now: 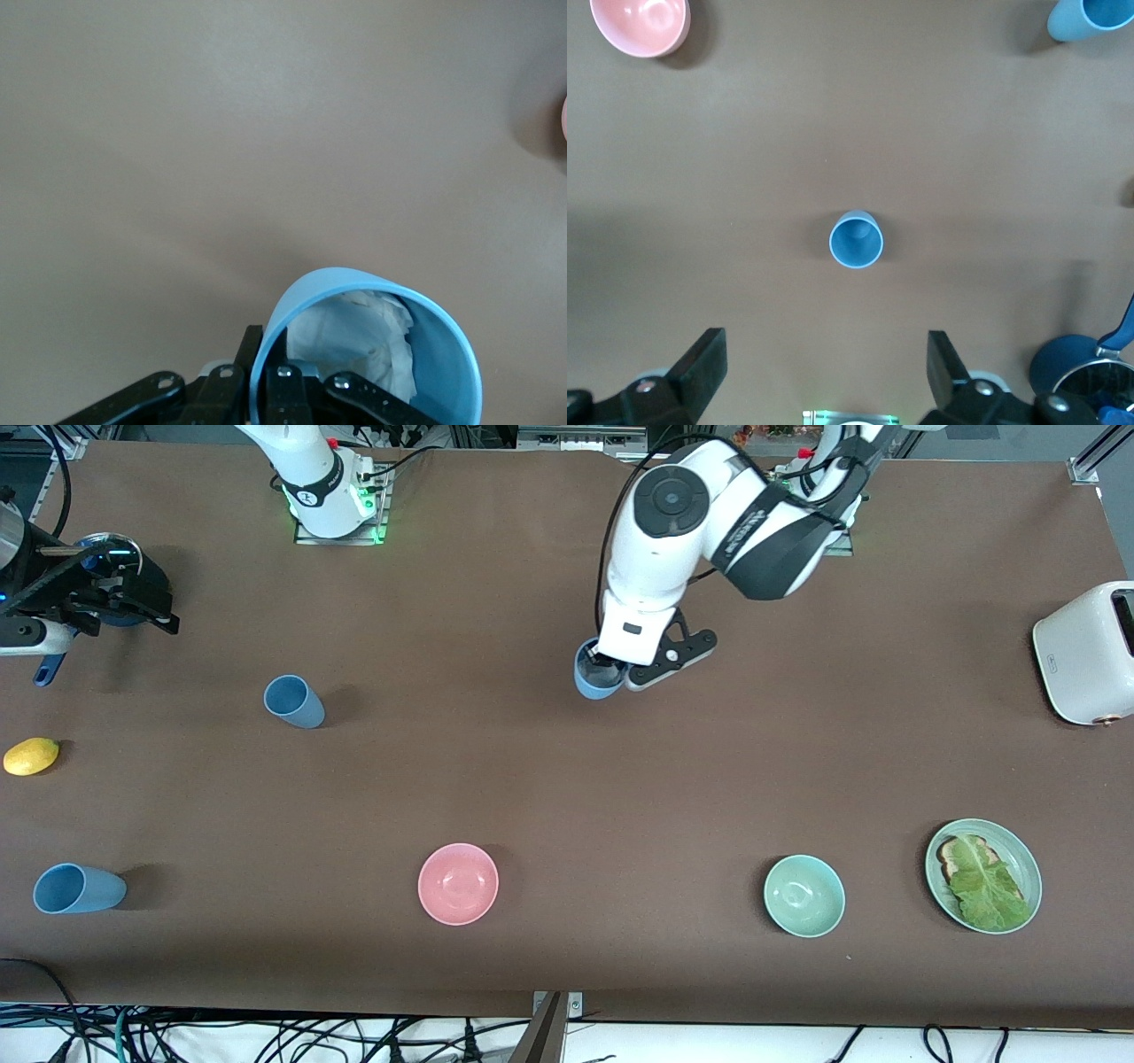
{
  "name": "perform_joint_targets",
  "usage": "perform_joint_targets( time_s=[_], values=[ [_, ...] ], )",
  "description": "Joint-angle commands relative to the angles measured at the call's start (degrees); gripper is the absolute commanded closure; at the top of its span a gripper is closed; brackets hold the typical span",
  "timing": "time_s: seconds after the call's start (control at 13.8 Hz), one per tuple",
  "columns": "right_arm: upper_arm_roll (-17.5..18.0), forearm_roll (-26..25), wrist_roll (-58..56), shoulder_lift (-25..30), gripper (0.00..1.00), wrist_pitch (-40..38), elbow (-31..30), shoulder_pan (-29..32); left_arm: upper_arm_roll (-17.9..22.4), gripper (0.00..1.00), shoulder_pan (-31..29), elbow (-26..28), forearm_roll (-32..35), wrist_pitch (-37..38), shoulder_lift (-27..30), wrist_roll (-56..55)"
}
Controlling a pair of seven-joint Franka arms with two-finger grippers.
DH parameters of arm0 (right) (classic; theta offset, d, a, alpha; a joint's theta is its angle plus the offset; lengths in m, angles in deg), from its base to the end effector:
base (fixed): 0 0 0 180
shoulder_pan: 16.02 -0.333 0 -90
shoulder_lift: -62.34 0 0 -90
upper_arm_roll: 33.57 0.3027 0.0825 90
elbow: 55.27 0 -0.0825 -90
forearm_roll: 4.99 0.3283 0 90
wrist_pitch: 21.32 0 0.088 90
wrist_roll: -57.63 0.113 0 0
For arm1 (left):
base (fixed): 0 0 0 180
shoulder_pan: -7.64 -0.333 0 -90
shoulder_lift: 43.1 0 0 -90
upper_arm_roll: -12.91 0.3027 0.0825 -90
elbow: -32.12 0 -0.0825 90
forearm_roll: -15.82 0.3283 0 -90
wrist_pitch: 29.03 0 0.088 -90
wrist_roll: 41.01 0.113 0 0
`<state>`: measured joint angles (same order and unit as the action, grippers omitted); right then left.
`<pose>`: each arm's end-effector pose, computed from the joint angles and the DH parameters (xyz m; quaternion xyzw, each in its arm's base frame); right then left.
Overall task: Stack blue cups with both arms
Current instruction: 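Lower the tissue cup onto the table with the left gripper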
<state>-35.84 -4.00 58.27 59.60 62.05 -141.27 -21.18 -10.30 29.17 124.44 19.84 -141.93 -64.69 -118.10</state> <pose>0.4995 0.0279 0.6004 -0.9987 -0.0202 0.0470 0.0062 0.4536 -0.4012 0.4273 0.9597 0.2781 -0.0320 0.0254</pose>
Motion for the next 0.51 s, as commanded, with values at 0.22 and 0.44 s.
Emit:
perform_joint_targets(
  time_s=[0.22, 0.44],
  values=[
    [-0.20, 0.42, -1.52, -0.42, 0.00, -0.93, 1.02, -0.03, 0.62, 1.00, 3.44, -2.06, 5.37, -5.38, -5.73, -9.29],
    [-0.20, 0.25, -1.61, -0.95, 0.00, -0.23, 0.49, -0.03, 0.88, 1.00, 5.28, -1.97, 6.53, -7.84, -8.02, -12.28]
  ],
)
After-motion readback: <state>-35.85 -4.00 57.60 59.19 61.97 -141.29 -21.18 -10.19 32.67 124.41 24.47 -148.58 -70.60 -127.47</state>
